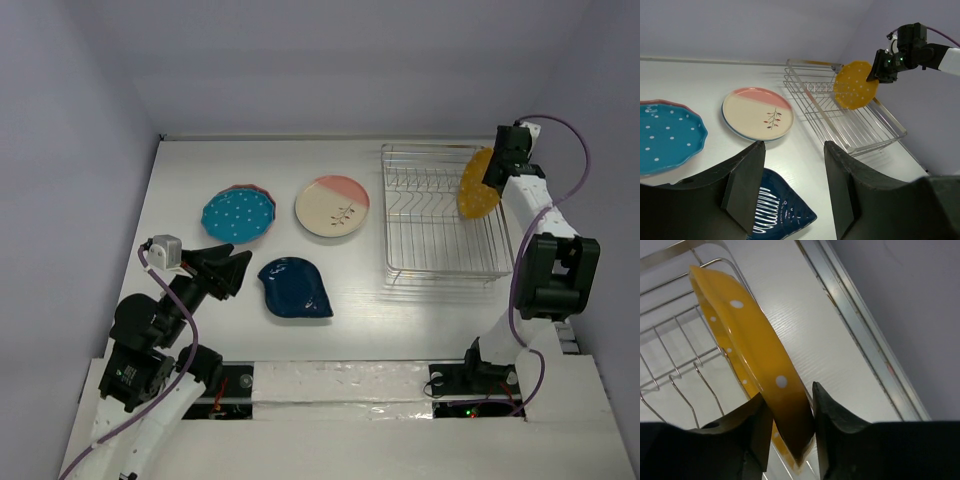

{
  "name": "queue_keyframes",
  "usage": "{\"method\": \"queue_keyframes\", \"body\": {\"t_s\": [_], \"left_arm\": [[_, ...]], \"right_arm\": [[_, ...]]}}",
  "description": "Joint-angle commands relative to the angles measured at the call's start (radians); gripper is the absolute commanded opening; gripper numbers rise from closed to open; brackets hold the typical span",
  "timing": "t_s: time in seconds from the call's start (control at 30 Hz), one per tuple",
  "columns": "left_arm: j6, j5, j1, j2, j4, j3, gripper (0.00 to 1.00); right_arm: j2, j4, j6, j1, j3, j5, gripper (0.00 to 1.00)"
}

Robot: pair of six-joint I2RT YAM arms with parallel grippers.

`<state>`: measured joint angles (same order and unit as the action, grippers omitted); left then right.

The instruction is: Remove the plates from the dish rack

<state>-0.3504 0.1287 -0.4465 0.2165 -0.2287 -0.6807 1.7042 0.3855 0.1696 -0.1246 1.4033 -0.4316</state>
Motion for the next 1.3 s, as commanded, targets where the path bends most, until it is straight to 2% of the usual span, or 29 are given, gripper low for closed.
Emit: {"method": "queue_keyframes", "body": {"t_s": [0.0, 0.1, 0.23, 0.3, 0.4, 0.57, 0.73, 0.97, 1.13, 1.27], "left_arm": [[0.011, 0.017, -0.008, -0.012, 0.049, 0.0, 0.47], [0.01, 0.022, -0.008, -0.012, 0.048, 0.0, 0.47], [0.01, 0.023, -0.008, -0.012, 0.051, 0.0, 0.47], [0.01, 0.025, -0.008, -0.012, 0.049, 0.0, 0.47], [0.01, 0.025, -0.008, -0.016, 0.051, 0.0, 0.47], [0.01, 0.025, -0.008, -0.022, 0.051, 0.0, 0.47], [0.01, 0.026, -0.008, -0.02, 0.051, 0.0, 0.47], [0.008, 0.029, -0.008, -0.012, 0.052, 0.0, 0.47], [0.007, 0.025, -0.008, -0.011, 0.048, 0.0, 0.47], [0.007, 0.02, -0.008, -0.003, 0.048, -0.002, 0.47]], "right_arm": [[-0.012, -0.028, -0.062, -0.006, 0.059, -0.093, 0.31], [-0.031, -0.031, -0.073, -0.006, 0.062, -0.096, 0.21], [-0.074, -0.05, -0.117, 0.026, 0.057, -0.111, 0.13], [-0.086, -0.05, -0.143, 0.063, 0.066, -0.163, 0.05], [-0.1, -0.059, -0.195, 0.094, 0.071, -0.232, 0.01], [-0.117, -0.089, -0.255, 0.138, 0.056, -0.292, 0.0], [-0.155, -0.189, -0.349, 0.186, 0.011, -0.338, 0.0], [-0.254, -0.307, -0.375, 0.212, -0.015, -0.41, 0.0], [-0.337, -0.317, -0.305, 0.221, 0.026, -0.406, 0.0], [-0.376, -0.215, -0.184, 0.252, 0.115, -0.354, 0.0]]}}
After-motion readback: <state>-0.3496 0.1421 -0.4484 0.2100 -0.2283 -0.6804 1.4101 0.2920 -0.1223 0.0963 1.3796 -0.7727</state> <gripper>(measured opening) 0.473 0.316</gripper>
